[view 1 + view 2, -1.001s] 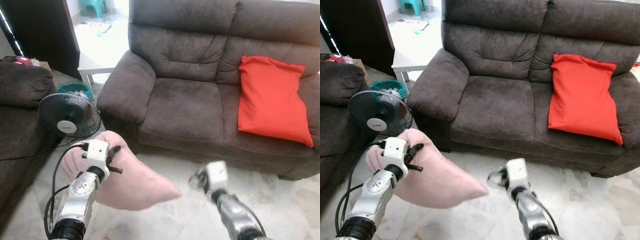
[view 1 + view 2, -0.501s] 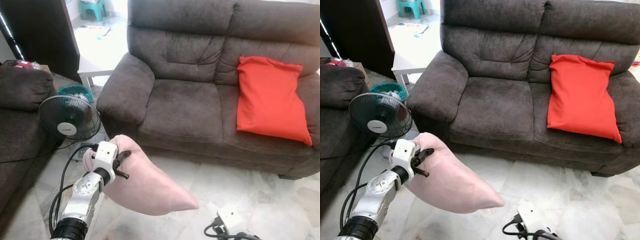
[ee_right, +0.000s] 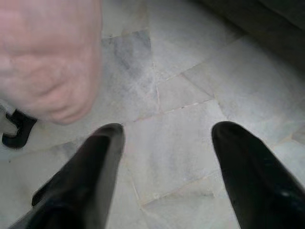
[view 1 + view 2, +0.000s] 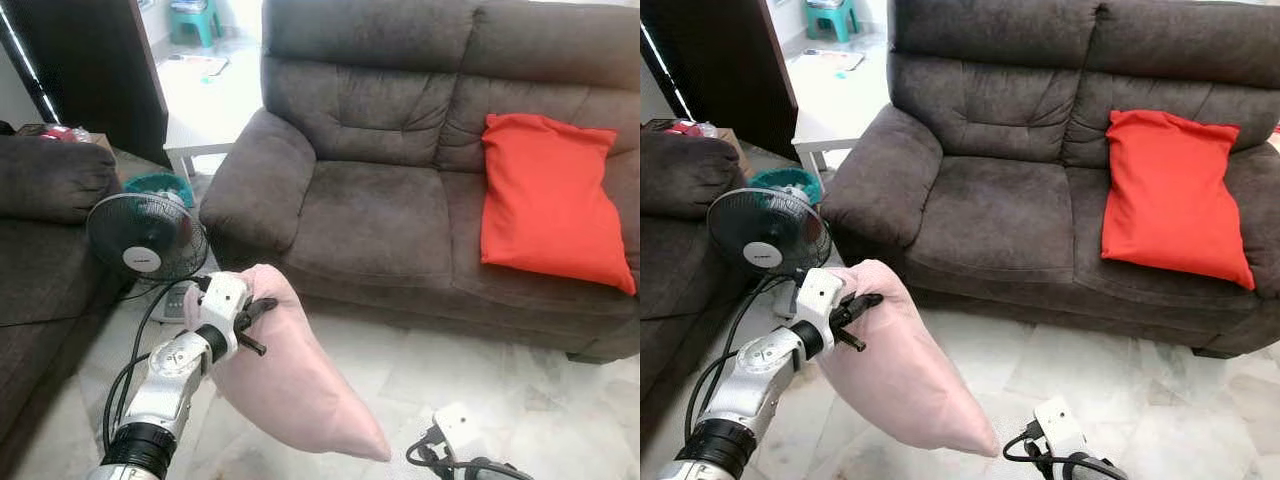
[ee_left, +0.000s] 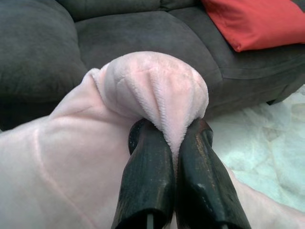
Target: Move the pillow to the sofa from floor
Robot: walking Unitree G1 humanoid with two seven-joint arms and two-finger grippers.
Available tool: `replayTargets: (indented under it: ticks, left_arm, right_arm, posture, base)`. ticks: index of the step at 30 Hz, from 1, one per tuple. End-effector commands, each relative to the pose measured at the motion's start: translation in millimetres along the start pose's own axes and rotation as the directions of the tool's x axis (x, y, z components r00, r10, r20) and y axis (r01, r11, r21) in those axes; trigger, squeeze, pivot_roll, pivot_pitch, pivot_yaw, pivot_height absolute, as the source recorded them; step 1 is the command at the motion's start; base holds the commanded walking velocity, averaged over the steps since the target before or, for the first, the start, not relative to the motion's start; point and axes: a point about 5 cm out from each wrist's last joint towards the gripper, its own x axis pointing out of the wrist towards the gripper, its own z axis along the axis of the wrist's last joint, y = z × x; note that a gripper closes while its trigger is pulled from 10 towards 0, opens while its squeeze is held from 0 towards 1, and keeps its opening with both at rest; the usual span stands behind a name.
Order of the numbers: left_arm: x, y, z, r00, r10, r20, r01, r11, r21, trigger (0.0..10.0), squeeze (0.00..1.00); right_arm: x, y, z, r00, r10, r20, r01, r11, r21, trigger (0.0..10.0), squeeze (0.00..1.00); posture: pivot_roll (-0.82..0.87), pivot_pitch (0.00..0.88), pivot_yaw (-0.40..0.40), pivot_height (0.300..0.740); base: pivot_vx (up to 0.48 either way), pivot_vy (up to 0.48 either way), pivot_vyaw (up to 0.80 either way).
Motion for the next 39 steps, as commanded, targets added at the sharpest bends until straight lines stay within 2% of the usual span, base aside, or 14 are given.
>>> replayTargets:
  ticks: [1,3,4,5,6,8,12,16,20,28,32,39]
  left_arm:
    - [8.2,-1.4,36,0.991,-0.029,0.131,0.023,0.999,0.045,10.0,0.0]
    - [8.7,-1.7,37,0.99,-0.032,0.136,0.026,0.999,0.046,10.0,0.0]
    - [9.0,-2.0,38,0.99,-0.034,0.139,0.028,0.999,0.046,10.0,0.0]
    - [9.4,-2.8,39,0.989,-0.039,0.142,0.033,0.998,0.046,10.0,0.0]
    - [9.4,-2.8,39,0.989,-0.039,0.142,0.033,0.998,0.046,10.0,0.0]
    - [10.4,-5.7,41,0.988,-0.054,0.147,0.047,0.998,0.047,10.0,0.0]
    - [12.1,-7.6,44,0.986,-0.067,0.151,0.06,0.997,0.051,10.0,0.0]
    - [14.1,-7.7,49,0.984,-0.075,0.159,0.066,0.996,0.06,10.0,0.0]
    - [14.1,-7.4,49,0.985,-0.075,0.158,0.066,0.996,0.062,10.0,0.0]
    - [14.4,-6.0,49,0.986,-0.062,0.155,0.051,0.996,0.069,10.0,0.0]
    - [14.5,-3.3,47,0.988,-0.032,0.149,0.022,0.997,0.073,10.0,0.0]
    - [14.9,-3.8,50,0.986,-0.033,0.162,0.022,0.997,0.067,10.0,0.0]
  right_arm:
    - [3.6,3.9,9,1.0,-0.007,0.03,0.005,0.998,0.062,10.0,1.0]
    - [6.1,7.6,16,0.999,0.001,0.051,-0.004,0.998,0.065,10.0,1.0]
    - [7.8,9.6,22,0.997,0.012,0.072,-0.017,0.998,0.067,10.0,0.16]
    - [9.3,9.9,30,0.995,0.022,0.1,-0.029,0.997,0.067,10.0,0.0]
    - [9.3,9.9,30,0.995,0.022,0.1,-0.029,0.997,0.067,10.0,0.0]
    - [11.4,10.2,48,0.985,0.059,0.16,-0.069,0.996,0.057,10.0,0.0]
    - [12.5,12.3,60,0.976,0.113,0.185,-0.118,0.993,0.014,10.0,0.0]
    - [11.9,17.3,75,0.949,0.21,0.235,-0.207,0.978,-0.036,10.0,0.0]
    - [10.9,20.7,77,0.936,0.268,0.228,-0.262,0.963,-0.058,10.0,0.0]
    - [3.6,9.1,69,0.933,0.33,0.145,-0.321,0.943,-0.082,10.0,0.0]
    - [-0.4,-2.0,61,0.946,0.311,0.094,-0.305,0.949,-0.076,10.0,0.0]
    - [-3.1,-9.8,56,0.954,0.292,0.066,-0.289,0.956,-0.055,10.0,0.0]
  posture:
    - [0.08,0.022,-0.052,0.74]
    - [0.08,0.023,-0.051,0.74]
    - [0.08,0.026,-0.048,0.74]
    - [0.08,0.026,-0.048,0.74]
    - [0.08,0.026,-0.048,0.74]
    - [0.08,0.026,-0.047,0.74]
    - [0.08,0.027,-0.046,0.74]
    - [0.08,0.029,-0.043,0.74]
    - [0.07,0.031,-0.039,0.74]
    - [0.08,0.033,-0.039,0.74]
    - [0.08,0.033,-0.039,0.74]
    - [0.07,0.035,-0.043,0.74]
  base:
    - [0.0,0.0,0.0]
    - [0.0,0.0,0.0]
    - [0.0,0.0,0.0]
    - [0.0,0.0,0.0]
    - [0.0,0.0,0.0]
    - [0.0,0.0,0.0]
    - [0.0,0.0,0.0]
    - [0.0,0.0,0.0]
    - [0.0,0.0,0.0]
    - [0.0,0.0,0.0]
    - [0.0,0.0,0.0]
    - [0.0,0.0,0.0]
